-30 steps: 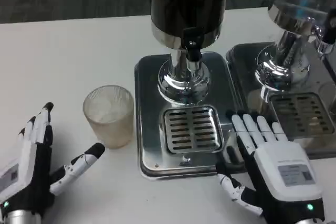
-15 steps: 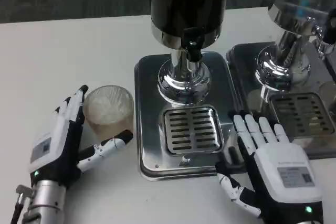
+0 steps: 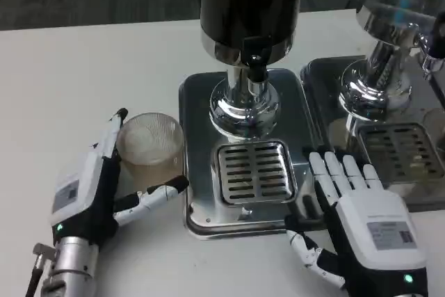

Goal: Grasp the cup under the faucet to collect the drink, then remove the cup.

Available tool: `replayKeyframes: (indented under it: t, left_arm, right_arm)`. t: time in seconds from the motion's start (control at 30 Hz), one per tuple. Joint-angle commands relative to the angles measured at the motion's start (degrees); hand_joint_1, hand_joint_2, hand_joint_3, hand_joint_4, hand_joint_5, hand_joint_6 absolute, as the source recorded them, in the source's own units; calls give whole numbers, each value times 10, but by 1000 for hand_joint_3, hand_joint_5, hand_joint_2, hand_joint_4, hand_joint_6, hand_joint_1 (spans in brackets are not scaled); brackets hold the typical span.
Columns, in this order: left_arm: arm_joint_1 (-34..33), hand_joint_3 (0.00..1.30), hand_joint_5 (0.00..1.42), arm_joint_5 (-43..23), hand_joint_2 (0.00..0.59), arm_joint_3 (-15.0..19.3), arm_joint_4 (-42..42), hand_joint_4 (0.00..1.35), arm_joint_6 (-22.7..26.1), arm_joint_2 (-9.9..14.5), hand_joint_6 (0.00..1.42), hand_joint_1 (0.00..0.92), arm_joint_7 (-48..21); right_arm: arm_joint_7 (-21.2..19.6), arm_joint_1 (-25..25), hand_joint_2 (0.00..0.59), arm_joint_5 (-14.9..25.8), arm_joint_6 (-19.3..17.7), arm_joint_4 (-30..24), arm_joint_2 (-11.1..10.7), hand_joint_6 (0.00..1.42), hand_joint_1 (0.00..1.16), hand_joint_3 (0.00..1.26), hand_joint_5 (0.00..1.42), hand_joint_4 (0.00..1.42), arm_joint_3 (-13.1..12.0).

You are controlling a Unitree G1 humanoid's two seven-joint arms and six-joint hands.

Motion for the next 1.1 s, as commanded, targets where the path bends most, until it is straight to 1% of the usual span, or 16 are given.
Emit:
replayKeyframes:
  t: [0.03, 0.13, 0.2, 0.27, 0.33, 0.4, 0.43, 0.5, 0.7, 0.87, 1.0, 1.1]
  left_arm:
    - [-17, 0, 313, 6, 39, -12, 20, 60, -18, -4, 364, 299, 24]
    - [-20, 0, 435, 4, 52, -14, 29, 174, -25, -6, 571, 340, 35]
    - [-23, 40, 536, 3, 66, -15, 34, 283, -30, -7, 722, 388, 41]
    - [-26, 137, 662, 3, 76, -17, 40, 408, -34, -7, 886, 429, 43]
    - [-30, 319, 800, 6, 85, -21, 46, 567, -35, -6, 1020, 489, 50]
    - [-32, 476, 904, 11, 87, -26, 48, 699, -36, -6, 1107, 524, 66]
    - [-33, 504, 930, 14, 81, -28, 47, 720, -35, -6, 1132, 533, 78]
    - [-33, 544, 950, 17, 66, -32, 48, 743, -35, -6, 1155, 543, 94]
    - [-36, 561, 935, 24, 50, -38, 51, 735, -33, -8, 1169, 558, 132]
    - [-37, 563, 924, 28, 50, -40, 50, 734, -31, -9, 1157, 568, 158]
    - [-37, 563, 922, 51, 51, -49, 30, 728, -30, -5, 1143, 573, 207]
    - [-39, 563, 922, 58, 50, -48, 18, 717, -31, -7, 1127, 593, 223]
  right_arm:
    - [8, 3, 447, 2, 2, -6, 1, 0, 239, 8, 0, 0, 2]
    - [10, 2, 442, 2, 2, -7, 0, 0, 245, 20, 0, 0, 1]
    - [12, 1, 440, 3, 2, -7, 0, 0, 248, 23, 0, 0, 1]
    - [12, 1, 440, 5, 2, -8, 1, 0, 250, 25, 0, 0, -1]
    - [12, 2, 440, 8, 2, -9, 2, 0, 251, 28, 0, 0, -4]
    - [13, 2, 437, 10, 2, -9, 2, 0, 252, 31, 0, 0, -6]
    - [12, 2, 435, 12, 1, -8, 2, 0, 252, 31, 0, 0, -7]
    - [11, 1, 434, 13, 1, -7, 3, 0, 252, 32, 0, 0, -7]
    - [11, -7, 431, 18, -1, 1, 2, 0, 252, 34, 0, 0, -7]
    - [11, -10, 430, 19, -1, 2, 0, 0, 252, 34, 0, 0, -6]
    - [12, -9, 430, 20, 0, 1, 0, 0, 252, 34, 0, 0, -6]
    - [12, -9, 430, 20, 0, 1, 1, 0, 252, 34, 0, 0, -6]
